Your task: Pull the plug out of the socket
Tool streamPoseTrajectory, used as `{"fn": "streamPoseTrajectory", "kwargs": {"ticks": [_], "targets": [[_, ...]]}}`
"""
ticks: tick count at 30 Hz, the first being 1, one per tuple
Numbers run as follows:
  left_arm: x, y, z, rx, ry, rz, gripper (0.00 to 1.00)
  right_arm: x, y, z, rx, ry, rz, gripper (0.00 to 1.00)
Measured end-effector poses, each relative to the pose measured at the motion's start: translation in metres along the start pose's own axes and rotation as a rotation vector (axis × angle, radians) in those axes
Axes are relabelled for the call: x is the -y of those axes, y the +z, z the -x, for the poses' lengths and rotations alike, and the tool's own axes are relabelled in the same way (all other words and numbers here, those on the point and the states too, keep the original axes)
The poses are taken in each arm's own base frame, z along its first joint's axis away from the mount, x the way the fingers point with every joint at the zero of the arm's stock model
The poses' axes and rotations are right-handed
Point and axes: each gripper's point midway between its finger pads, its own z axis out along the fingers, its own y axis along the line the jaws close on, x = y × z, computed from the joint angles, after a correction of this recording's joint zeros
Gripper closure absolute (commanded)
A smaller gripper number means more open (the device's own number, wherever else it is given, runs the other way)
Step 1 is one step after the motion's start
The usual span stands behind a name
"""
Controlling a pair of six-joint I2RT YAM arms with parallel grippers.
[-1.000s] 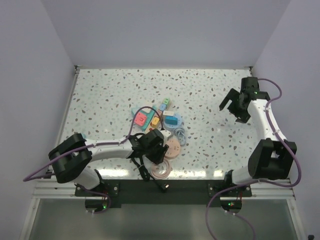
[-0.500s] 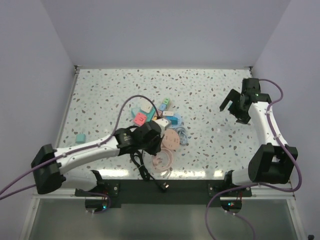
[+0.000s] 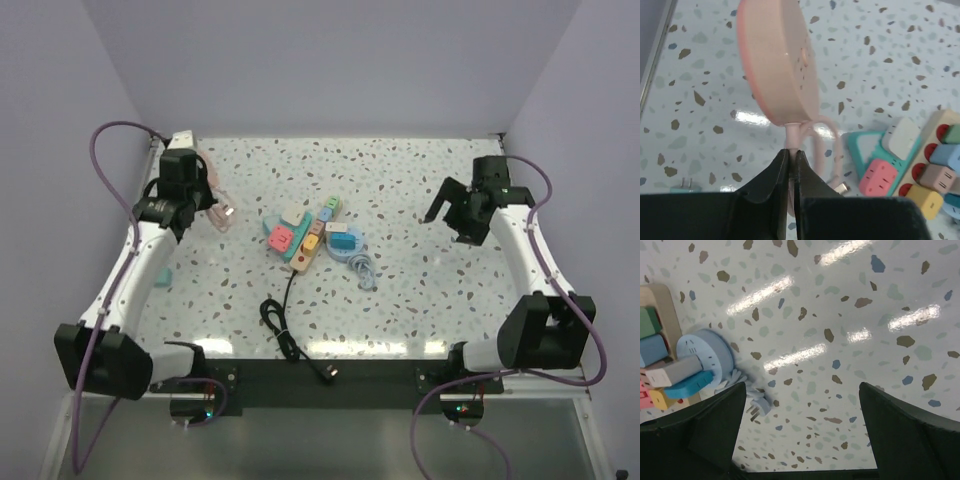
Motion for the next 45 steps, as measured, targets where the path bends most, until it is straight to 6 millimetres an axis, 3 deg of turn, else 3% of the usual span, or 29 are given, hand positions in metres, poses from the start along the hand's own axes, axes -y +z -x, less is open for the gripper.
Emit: {"fn": "streamPoseTrajectory", "kwargs": {"ticks": [3,8,11,16,23,26,27,31,35,40,45], "targets": [[-0.049,0.042,-0.001,-0.050,-0.053,0.106,1.00,-0.018,-0.001,-0.010,-0.013,-0.059,0.042,0.02],[-0.100,0.100,-0.018,-0.126,-0.142,0.174,1.00,-0.048,-0.007,-0.030,-0.030,-0.152,0.119,0.02],[-0.109,0.126,-0.027,-0.146,-0.167,0.160,1.00,-0.055,-0.007,-0.045,-0.049,-0.189,0.144,0.02],[-0.109,0.154,-0.033,-0.141,-0.190,0.110,1.00,-0.051,-0.001,-0.060,-0.085,-0.216,0.141,0.02],[-0.136,0.176,-0.039,-0.119,-0.262,0.123,0.99,-0.050,0.001,-0.066,-0.099,-0.237,0.152,0.02],[-0.147,0.180,-0.048,-0.123,-0.280,0.147,0.65,-0.052,0.000,-0.067,-0.103,-0.248,0.163,0.02],[-0.148,0.180,-0.051,-0.125,-0.284,0.151,0.45,-0.052,0.000,-0.068,-0.103,-0.252,0.165,0.02],[-0.146,0.180,-0.063,-0.151,-0.303,0.153,0.16,-0.055,-0.001,-0.071,-0.113,-0.265,0.181,0.02],[-0.145,0.179,-0.066,-0.159,-0.323,0.159,0.04,-0.060,0.000,-0.072,-0.114,-0.279,0.199,0.02],[-0.144,0.170,-0.066,-0.173,-0.338,0.165,0.01,-0.078,-0.001,-0.086,-0.141,-0.348,0.244,0.02],[-0.138,0.122,-0.028,-0.096,-0.364,0.172,0.02,-0.115,-0.013,-0.112,-0.163,-0.480,0.348,0.02]]}}
